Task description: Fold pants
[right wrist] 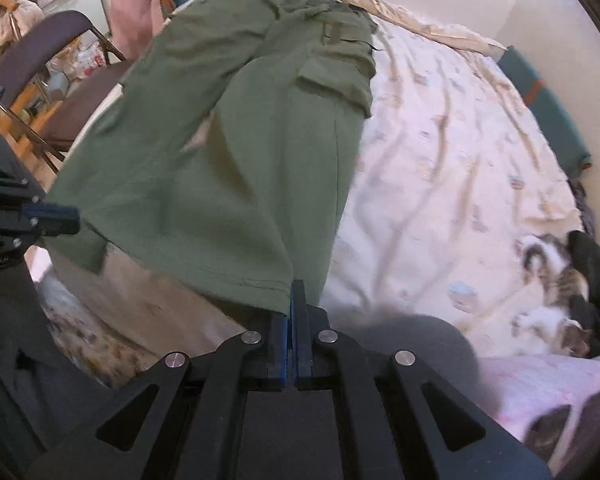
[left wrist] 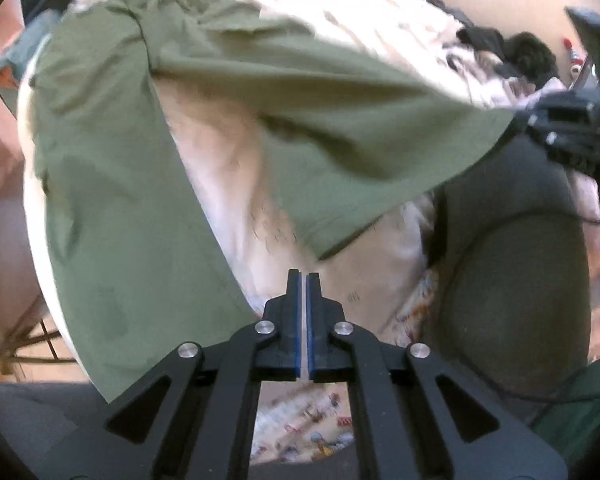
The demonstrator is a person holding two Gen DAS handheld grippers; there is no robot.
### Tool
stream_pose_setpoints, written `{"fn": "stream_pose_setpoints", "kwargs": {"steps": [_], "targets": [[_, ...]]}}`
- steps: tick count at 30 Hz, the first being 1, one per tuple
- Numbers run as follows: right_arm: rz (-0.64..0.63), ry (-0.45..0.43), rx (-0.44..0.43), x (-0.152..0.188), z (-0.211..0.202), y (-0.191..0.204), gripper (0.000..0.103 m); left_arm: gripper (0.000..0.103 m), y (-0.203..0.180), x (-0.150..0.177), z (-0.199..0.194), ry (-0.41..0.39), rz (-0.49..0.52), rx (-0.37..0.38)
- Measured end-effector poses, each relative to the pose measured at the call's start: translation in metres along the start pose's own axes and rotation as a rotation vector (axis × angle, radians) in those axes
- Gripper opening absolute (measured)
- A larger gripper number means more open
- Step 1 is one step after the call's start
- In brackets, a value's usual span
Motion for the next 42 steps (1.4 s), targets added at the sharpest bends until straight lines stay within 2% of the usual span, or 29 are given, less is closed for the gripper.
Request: {"fn": "stream_pose_setpoints", "kwargs": {"steps": [2,6,9,11,12,13,14,17,19,20,21,22,26,29,31,33,36,40,42], "targets": [[0.017,0.014,0.002,0.002,0.001,-0.008,0.0,0.0,-0.003,0.002,0.01,0.001,0.029,-0.015],[0.12,0.056,-0.051,0.006,0.022,-0.019,0.0,0.0,0.007,-0.003,0.035,0.035,-0.007,-0.015],[0.152,0.04,-0.058,0.002,0.024,-0.024,0.0,0.002,0.025,-0.007,0.057,0.05,-0.137,-0.004],[0.15,0.029,-0.046,-0.001,0.02,-0.027,0.0,0.022,0.039,-0.007,0.075,0.07,-0.269,0.024],[0.153,0.029,-0.042,-0.001,0.02,-0.029,0.0,0.037,0.044,-0.008,0.088,0.081,-0.383,0.07],[0.158,0.031,-0.043,-0.001,0.021,-0.032,0.0,0.045,0.044,-0.009,0.097,0.086,-0.451,0.108],[0.166,0.034,-0.04,0.0,0.022,-0.034,0.0,0.046,0.039,-0.012,0.11,0.096,-0.5,0.145],[0.206,0.042,-0.049,0.005,0.026,-0.04,0.0,0.045,0.018,-0.021,0.135,0.095,-0.464,0.14],[0.225,0.044,-0.054,0.008,0.028,-0.041,0.0,0.038,0.003,-0.028,0.151,0.081,-0.404,0.123],[0.232,0.042,-0.057,0.008,0.028,-0.042,0.0,0.028,-0.001,-0.03,0.156,0.073,-0.386,0.115],[0.239,0.04,-0.06,0.008,0.028,-0.043,0.0,0.004,-0.005,-0.033,0.159,0.066,-0.369,0.125],[0.243,0.039,-0.062,0.008,0.028,-0.043,0.0,0.001,-0.006,-0.034,0.159,0.062,-0.352,0.123],[0.222,0.034,-0.045,0.007,0.026,-0.047,0.0,0.0,0.002,-0.039,0.125,0.002,-0.341,0.132],[0.181,0.047,-0.045,0.007,0.022,-0.045,0.0,0.0,0.027,-0.035,0.084,-0.048,-0.397,0.162],[0.141,0.061,-0.043,0.009,0.02,-0.04,0.0,0.0,0.047,-0.026,0.062,-0.06,-0.432,0.137],[0.126,0.069,-0.074,0.01,0.019,-0.033,0.0,0.0,0.059,-0.016,0.058,-0.027,-0.469,0.14],[0.101,0.079,-0.115,0.009,0.02,-0.015,0.0,0.0,0.059,-0.008,0.067,-0.001,-0.456,0.105],[0.11,0.055,-0.135,0.001,0.023,-0.003,0.0,0.002,0.056,0.003,0.089,0.106,-0.475,0.057],[0.142,0.034,-0.151,-0.005,0.019,-0.003,0.0,0.007,0.051,0.004,0.089,0.12,-0.445,0.038]]}}
Point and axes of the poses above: each gripper's, at about its wrist camera, not at the fingertips, and z roughly the way its jaws point, y to its left, x to its underside, the point moved 2 cm from there along z, roughly the way its jaws point, and after that the axes turned 15 degrees about -y, right-handed, at the moved point
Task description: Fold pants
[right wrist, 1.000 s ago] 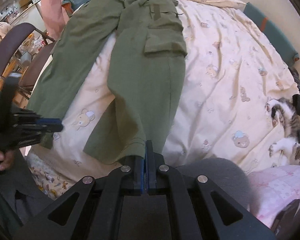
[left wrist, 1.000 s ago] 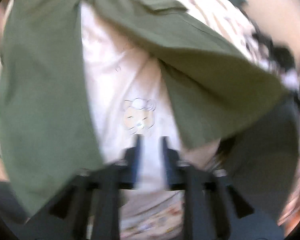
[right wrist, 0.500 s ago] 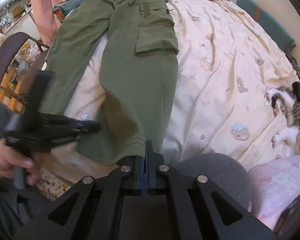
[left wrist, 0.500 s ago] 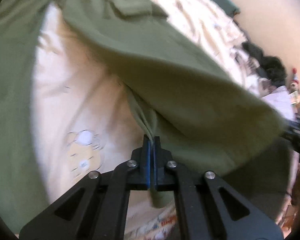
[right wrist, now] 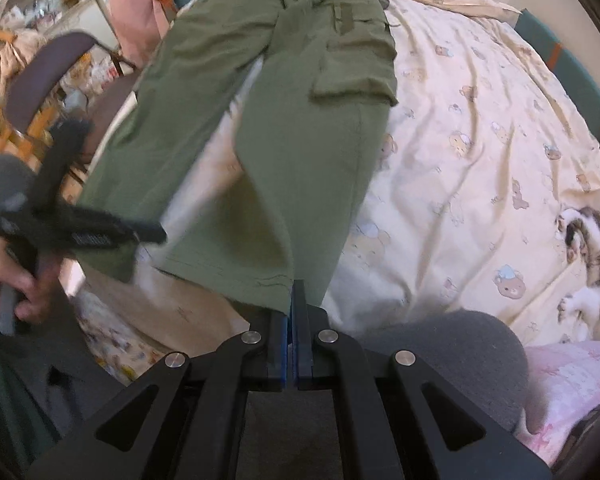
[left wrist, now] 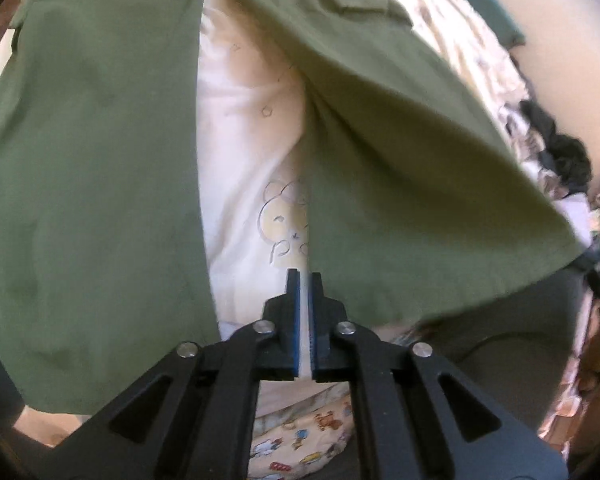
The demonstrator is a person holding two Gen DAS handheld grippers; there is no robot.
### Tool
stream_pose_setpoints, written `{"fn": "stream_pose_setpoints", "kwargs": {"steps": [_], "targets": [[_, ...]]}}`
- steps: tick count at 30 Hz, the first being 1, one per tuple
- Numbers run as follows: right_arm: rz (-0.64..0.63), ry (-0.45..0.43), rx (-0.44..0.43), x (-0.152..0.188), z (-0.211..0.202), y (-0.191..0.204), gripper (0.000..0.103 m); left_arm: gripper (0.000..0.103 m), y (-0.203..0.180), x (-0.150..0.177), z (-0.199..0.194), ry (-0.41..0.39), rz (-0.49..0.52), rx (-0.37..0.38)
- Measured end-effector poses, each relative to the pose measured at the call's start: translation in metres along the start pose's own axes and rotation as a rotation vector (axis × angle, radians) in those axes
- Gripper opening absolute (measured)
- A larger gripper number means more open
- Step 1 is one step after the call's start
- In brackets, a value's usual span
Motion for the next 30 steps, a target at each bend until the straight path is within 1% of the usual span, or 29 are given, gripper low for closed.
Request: {"fn": "stream_pose_setpoints", "kwargs": {"steps": [1,2,3,4,6,9,11,13,15,16,17,19,23,27,30], "targets": [[0.015,-0.008,-0.007,-0.002,-0.002,0.0,0.0,0.016,-0.004,0.002,-0.003,-0.004,0.029,-0.002],[0.032,-0.018,-0.019,-0.005,-0.004,-0.001,0.0,0.036,-0.008,0.003,-0.006,-0.011,0.055,-0.008],[0.04,-0.023,-0.025,-0.007,-0.005,-0.001,0.0,0.06,-0.013,0.005,-0.013,-0.026,0.089,-0.014],[0.049,-0.03,-0.031,-0.009,-0.007,0.0,0.0,0.069,-0.021,0.006,-0.022,-0.053,0.127,-0.003],[0.06,-0.039,-0.041,-0.012,-0.01,0.0,0.0,0.071,-0.039,0.008,-0.033,-0.085,0.197,0.043],[0.092,-0.054,-0.067,-0.018,-0.014,0.001,0.0,0.071,-0.07,0.01,-0.035,-0.115,0.318,0.042],[0.101,-0.063,-0.074,-0.021,-0.016,0.001,0.0,0.071,-0.08,0.009,-0.036,-0.13,0.339,0.051],[0.1,-0.068,-0.075,-0.024,-0.016,0.002,0.0,0.071,-0.098,0.007,-0.039,-0.144,0.339,0.106],[0.102,-0.07,-0.077,-0.026,-0.015,0.002,0.0,0.071,-0.11,0.002,-0.047,-0.175,0.367,0.142],[0.103,-0.07,-0.08,-0.027,-0.014,0.002,0.0,0.071,-0.115,0.001,-0.049,-0.189,0.38,0.148],[0.104,-0.069,-0.084,-0.028,-0.014,0.003,0.0,0.071,-0.118,-0.002,-0.05,-0.2,0.389,0.146],[0.115,-0.071,-0.103,-0.03,-0.013,0.005,0.0,0.071,-0.122,-0.009,-0.046,-0.205,0.39,0.114],[0.108,-0.075,-0.126,-0.031,-0.013,0.012,0.0,0.071,-0.115,-0.021,-0.042,-0.225,0.318,0.123],[0.124,-0.077,-0.137,-0.032,-0.014,0.011,0.0,0.07,-0.112,-0.022,-0.029,-0.236,0.334,0.054],[0.127,-0.085,-0.138,-0.035,-0.016,0.01,0.0,0.07,-0.102,-0.022,-0.018,-0.226,0.303,0.002]]}}
Point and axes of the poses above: each gripper's, at about its wrist camera, not at the fingertips, and z roughly the way its jaws point, y to its left, x to its underside, the point moved 2 cm from there along z, roughly the way its jaws point, and after that the axes turned 15 degrees about -y, right-handed, at the moved point
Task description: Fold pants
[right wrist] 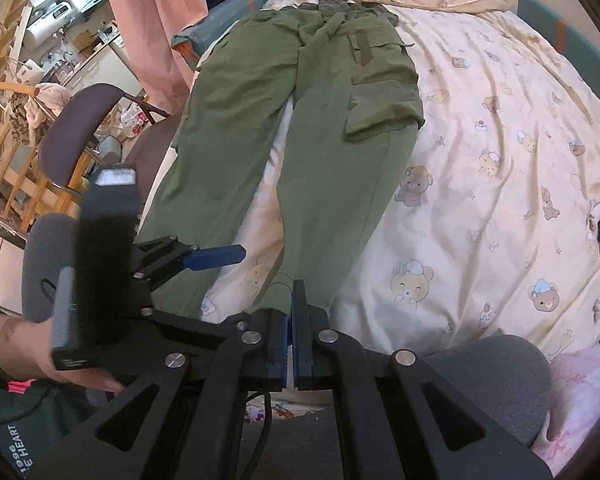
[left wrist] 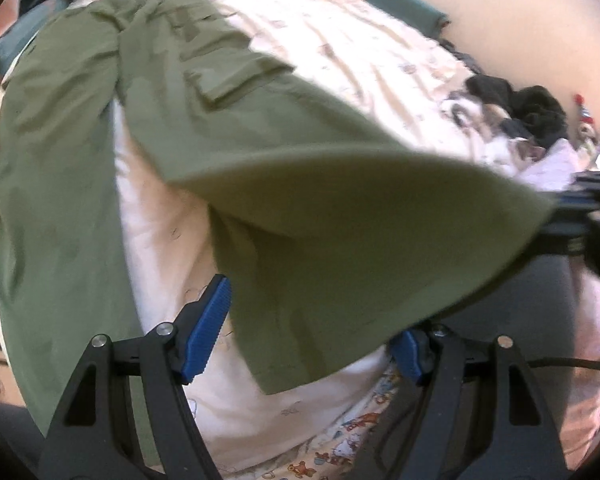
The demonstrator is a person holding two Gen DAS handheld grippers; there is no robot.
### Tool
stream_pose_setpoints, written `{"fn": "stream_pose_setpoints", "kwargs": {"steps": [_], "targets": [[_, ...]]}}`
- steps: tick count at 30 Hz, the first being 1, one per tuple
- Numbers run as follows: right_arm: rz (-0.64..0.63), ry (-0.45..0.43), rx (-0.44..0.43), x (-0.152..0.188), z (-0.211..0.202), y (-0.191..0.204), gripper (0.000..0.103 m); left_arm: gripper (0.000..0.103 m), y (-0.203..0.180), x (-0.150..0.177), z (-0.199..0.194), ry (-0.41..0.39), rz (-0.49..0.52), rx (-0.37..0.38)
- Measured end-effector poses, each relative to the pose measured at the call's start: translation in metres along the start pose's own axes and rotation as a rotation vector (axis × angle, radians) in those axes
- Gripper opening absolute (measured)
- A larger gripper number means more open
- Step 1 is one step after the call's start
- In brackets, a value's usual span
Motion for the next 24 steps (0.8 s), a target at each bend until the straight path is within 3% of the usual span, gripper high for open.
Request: {"fn": "stream_pose_setpoints", "kwargs": {"steps": [3,5,6,7,11,14,17,19,23,24], "targets": [[0.015,-0.015,-0.009,-0.003,-0.004,-0.001,0.0,0.067,0.006,0.007,0.01,0.018,-0.004,-0.037],[0.012,-0.024,-0.008,-0.006,-0.007,0.0,0.0,0.041,0.007,0.01,0.015,0.027,0.005,-0.041],[0.004,-0.025,-0.003,-0.008,-0.008,0.0,0.0,0.013,0.008,0.013,0.019,0.042,0.012,-0.034],[-0.003,-0.026,0.003,-0.008,-0.008,0.0,0.0,0.003,0.009,0.014,0.021,0.055,0.011,-0.028],[-0.058,-0.014,0.054,-0.007,-0.009,-0.002,0.0,0.002,0.011,0.011,0.007,0.014,0.004,-0.009],[-0.087,0.017,0.077,-0.002,-0.003,-0.006,0.0,0.001,0.025,0.005,-0.017,-0.015,-0.018,-0.043],[-0.018,0.081,-0.023,0.01,0.015,-0.008,0.003,0.001,0.055,0.003,-0.042,-0.04,-0.062,-0.126],[0.05,0.124,-0.095,0.023,0.035,-0.004,0.012,0.001,0.078,0.01,-0.045,-0.001,-0.085,-0.179],[0.066,0.26,-0.131,0.047,0.067,0.007,0.022,0.001,0.104,0.034,-0.033,0.12,-0.105,-0.237],[0.064,0.297,-0.127,0.052,0.071,0.008,0.033,0.001,0.107,0.04,-0.03,0.142,-0.108,-0.241]]}}
Point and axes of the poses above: each gripper's, at about its wrist camera, not at the fingertips, and z roughly the way its jaws point, y to its left, x to its underside, the point moved 2 cm from there along z, roughly the way its jaws point, and after that the axes turned 15 degrees about -y, right-handed, at the moved point
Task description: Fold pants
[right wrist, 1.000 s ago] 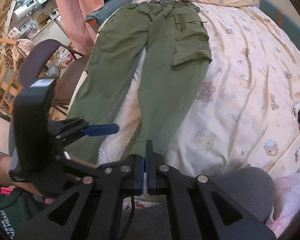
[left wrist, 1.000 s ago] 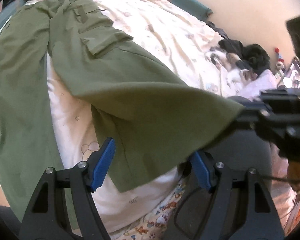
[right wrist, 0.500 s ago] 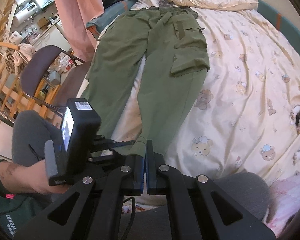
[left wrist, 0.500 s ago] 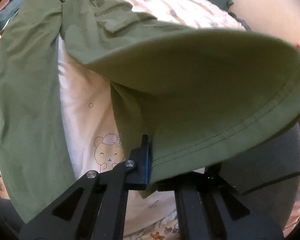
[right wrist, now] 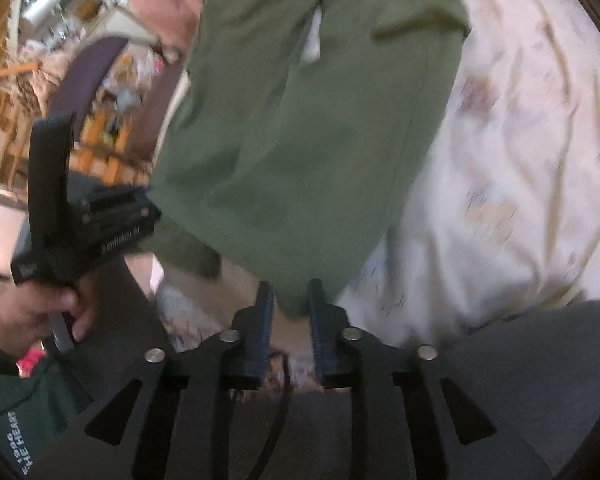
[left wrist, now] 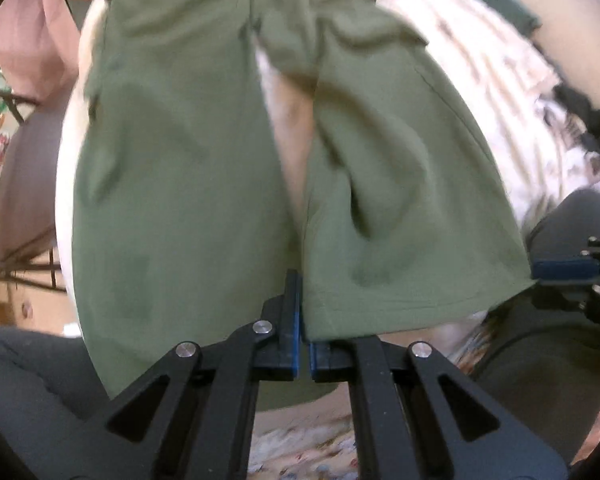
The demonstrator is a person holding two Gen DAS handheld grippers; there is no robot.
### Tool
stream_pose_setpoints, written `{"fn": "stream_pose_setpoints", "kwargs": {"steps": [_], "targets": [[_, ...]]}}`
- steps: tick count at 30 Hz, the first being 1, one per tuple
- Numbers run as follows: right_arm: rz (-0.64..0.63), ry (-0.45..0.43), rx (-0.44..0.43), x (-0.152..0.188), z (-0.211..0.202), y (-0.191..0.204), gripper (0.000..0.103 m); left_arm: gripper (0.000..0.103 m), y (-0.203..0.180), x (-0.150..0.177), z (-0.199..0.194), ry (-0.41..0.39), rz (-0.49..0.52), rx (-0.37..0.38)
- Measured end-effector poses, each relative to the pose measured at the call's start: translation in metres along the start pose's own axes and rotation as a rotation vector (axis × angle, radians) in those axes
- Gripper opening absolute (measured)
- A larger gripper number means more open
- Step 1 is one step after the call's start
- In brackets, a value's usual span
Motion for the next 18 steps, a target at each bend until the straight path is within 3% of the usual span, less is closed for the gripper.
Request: {"fn": "stream_pose_setpoints", "kwargs": {"steps": [3,6,8,11,13,14,15,16,18], "targets": [[0.045,-0.013,0.016,0.002,-0.008,-0.011,0.075,0.001,0.008,0.004,0.005,0.013,0.001,-0.033],[0.17,-0.083,0.04,-0.003,-0.022,-0.039,0.076,0.001,0.012,0.002,0.005,0.011,-0.016,-0.036],[0.318,-0.134,0.061,-0.004,-0.02,-0.064,0.075,0.001,0.01,0.002,0.006,0.012,-0.021,-0.029],[0.461,-0.122,0.065,0.0,0.004,-0.071,0.07,0.001,0.009,0.004,0.004,0.01,-0.014,-0.025],[0.475,-0.102,0.107,0.002,0.026,-0.066,0.07,0.001,0.013,0.004,0.003,0.003,-0.02,-0.026],[0.47,-0.073,0.113,0.004,0.039,-0.064,0.065,0.001,0.015,0.003,0.003,0.002,-0.026,-0.023],[0.48,-0.03,0.094,0.009,0.054,-0.062,0.04,0.001,0.015,0.002,0.001,0.0,-0.037,-0.015],[0.495,0.003,0.075,0.014,0.062,-0.061,0.005,0.001,0.015,0.002,-0.002,-0.003,-0.045,-0.002],[0.423,0.003,0.068,0.013,0.06,-0.049,0.003,0.001,0.009,0.002,-0.009,-0.008,-0.037,0.047]]}}
Point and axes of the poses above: each gripper's, at about its wrist camera, not at the fingertips, and z roughly the way its jaws point, y to its left, x to its underside, the point moved 2 cm from there along z, roughly the way its jaws point, and after that the axes turned 15 degrees about -y, right-handed, at the moved point
